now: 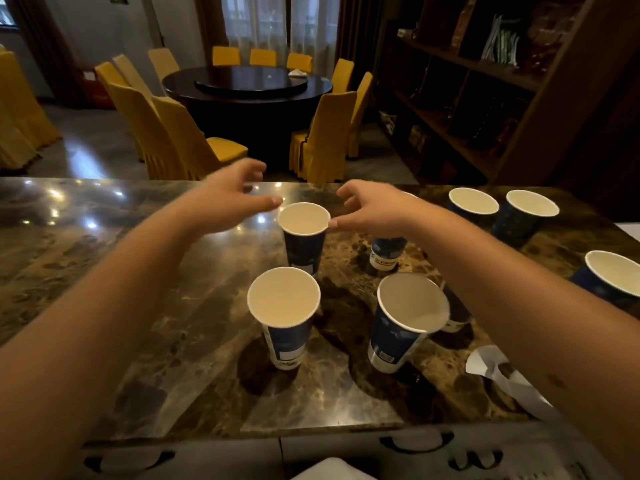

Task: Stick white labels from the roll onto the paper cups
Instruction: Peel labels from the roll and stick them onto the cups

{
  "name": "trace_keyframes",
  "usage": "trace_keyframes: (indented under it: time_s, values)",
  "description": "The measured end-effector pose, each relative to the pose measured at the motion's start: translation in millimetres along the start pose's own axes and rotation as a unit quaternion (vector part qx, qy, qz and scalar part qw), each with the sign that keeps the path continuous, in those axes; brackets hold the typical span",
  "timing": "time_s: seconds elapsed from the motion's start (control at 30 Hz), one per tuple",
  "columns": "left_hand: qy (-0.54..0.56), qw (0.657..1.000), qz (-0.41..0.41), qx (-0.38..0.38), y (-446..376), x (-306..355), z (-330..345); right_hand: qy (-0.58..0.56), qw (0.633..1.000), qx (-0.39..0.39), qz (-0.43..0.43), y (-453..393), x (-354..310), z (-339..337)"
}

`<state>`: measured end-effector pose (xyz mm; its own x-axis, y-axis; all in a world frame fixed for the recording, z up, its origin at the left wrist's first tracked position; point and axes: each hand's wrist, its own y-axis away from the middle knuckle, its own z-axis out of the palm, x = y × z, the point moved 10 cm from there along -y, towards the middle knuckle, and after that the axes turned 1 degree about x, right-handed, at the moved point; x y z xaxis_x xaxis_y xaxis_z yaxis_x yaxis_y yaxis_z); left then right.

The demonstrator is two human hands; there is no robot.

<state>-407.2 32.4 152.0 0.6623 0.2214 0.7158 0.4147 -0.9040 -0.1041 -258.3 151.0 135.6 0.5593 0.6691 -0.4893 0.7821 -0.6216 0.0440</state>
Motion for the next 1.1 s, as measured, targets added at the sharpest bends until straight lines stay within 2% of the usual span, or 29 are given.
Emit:
trace_keyframes:
  time_s: [0.07,0.17,0.27,0.4,0.47,0.53,0.67,0.77,0.87,0.97,1.03,1.1]
  values:
    - [-0.001,0.999,0.052,0.012,18.7,43.2,-6.6,-0.035,0.999,0.029,-0.008,31.3,-1.0,-25.8]
    - [0.015,0.987,0.155,-0.026,63.6,120.7,19.6,-0.076,0.995,0.056,-0.010,91.8,14.0,-59.8]
    - [0.084,0.968,0.219,-0.092,104.9,171.7,69.8,-0.083,0.993,0.080,0.017,146.9,49.4,-79.2]
    - [0.099,0.943,0.240,-0.208,130.6,200.9,169.2,-0.069,0.991,0.079,0.082,197.4,124.4,-77.6]
    - [0.081,0.937,0.229,-0.250,130.5,204.4,223.8,-0.068,0.988,0.071,0.120,216.9,171.7,-69.5]
    - [0.035,0.940,0.219,-0.260,122.5,199.6,278.0,-0.058,0.983,0.075,0.157,232.9,221.5,-60.0]
    - [-0.111,0.959,0.160,-0.205,103.8,173.8,360.0,-0.040,0.975,0.023,0.219,253.9,296.3,-18.6]
    - [-0.174,0.963,0.135,-0.157,97.0,165.2,390.2,-0.034,0.982,-0.006,0.185,257.6,311.4,6.7]
    - [-0.187,0.963,0.149,-0.124,95.1,165.9,402.3,-0.064,0.989,-0.010,0.133,257.6,310.3,23.0]
    - [-0.103,0.984,0.108,-0.096,92.8,159.4,397.1,-0.088,0.986,0.028,0.140,258.1,316.8,23.7]
    - [0.044,0.997,0.007,-0.069,94.4,144.9,387.8,-0.085,0.984,0.036,0.150,257.4,324.4,25.0]
    - [0.207,0.972,-0.105,-0.041,102.6,132.5,383.2,-0.071,0.989,0.031,0.125,255.9,324.7,27.5]
